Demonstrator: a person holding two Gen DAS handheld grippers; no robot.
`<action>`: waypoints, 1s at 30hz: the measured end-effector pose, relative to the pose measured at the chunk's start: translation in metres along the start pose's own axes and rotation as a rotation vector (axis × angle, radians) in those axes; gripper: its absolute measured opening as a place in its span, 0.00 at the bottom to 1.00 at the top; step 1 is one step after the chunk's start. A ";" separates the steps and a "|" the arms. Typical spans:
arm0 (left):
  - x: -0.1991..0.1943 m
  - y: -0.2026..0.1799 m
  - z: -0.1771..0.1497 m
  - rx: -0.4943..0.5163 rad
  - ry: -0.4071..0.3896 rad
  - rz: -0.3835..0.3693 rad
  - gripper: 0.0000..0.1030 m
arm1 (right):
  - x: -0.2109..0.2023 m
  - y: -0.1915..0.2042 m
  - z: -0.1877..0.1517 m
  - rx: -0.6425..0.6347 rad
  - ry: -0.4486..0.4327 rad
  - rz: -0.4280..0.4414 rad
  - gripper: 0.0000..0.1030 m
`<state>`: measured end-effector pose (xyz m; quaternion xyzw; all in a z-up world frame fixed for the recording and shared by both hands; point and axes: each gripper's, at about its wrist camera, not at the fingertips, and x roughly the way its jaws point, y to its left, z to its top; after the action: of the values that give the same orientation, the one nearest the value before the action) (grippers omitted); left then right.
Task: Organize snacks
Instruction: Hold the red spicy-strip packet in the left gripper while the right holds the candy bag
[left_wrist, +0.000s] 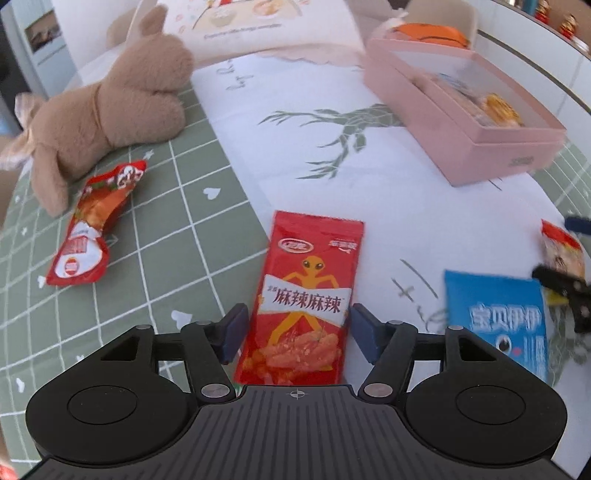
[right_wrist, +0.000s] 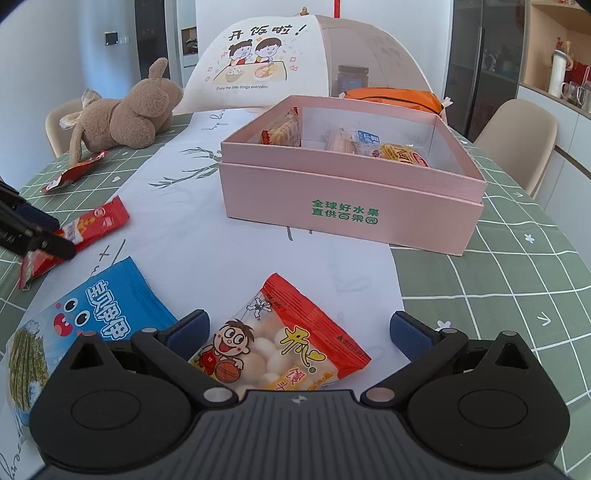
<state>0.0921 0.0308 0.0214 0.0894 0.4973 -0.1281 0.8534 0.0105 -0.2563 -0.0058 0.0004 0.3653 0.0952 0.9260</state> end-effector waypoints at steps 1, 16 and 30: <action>0.001 0.002 0.002 -0.018 0.000 -0.007 0.66 | 0.000 0.000 0.000 0.000 0.003 0.000 1.00; -0.012 -0.015 -0.016 -0.116 -0.002 -0.038 0.60 | -0.007 -0.004 0.023 -0.017 0.223 0.075 0.91; -0.037 -0.052 -0.057 -0.201 -0.001 -0.005 0.59 | -0.019 0.007 0.016 -0.013 0.263 0.113 0.90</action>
<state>0.0114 0.0022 0.0248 0.0020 0.5076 -0.0795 0.8579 0.0061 -0.2515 0.0192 0.0027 0.4823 0.1488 0.8632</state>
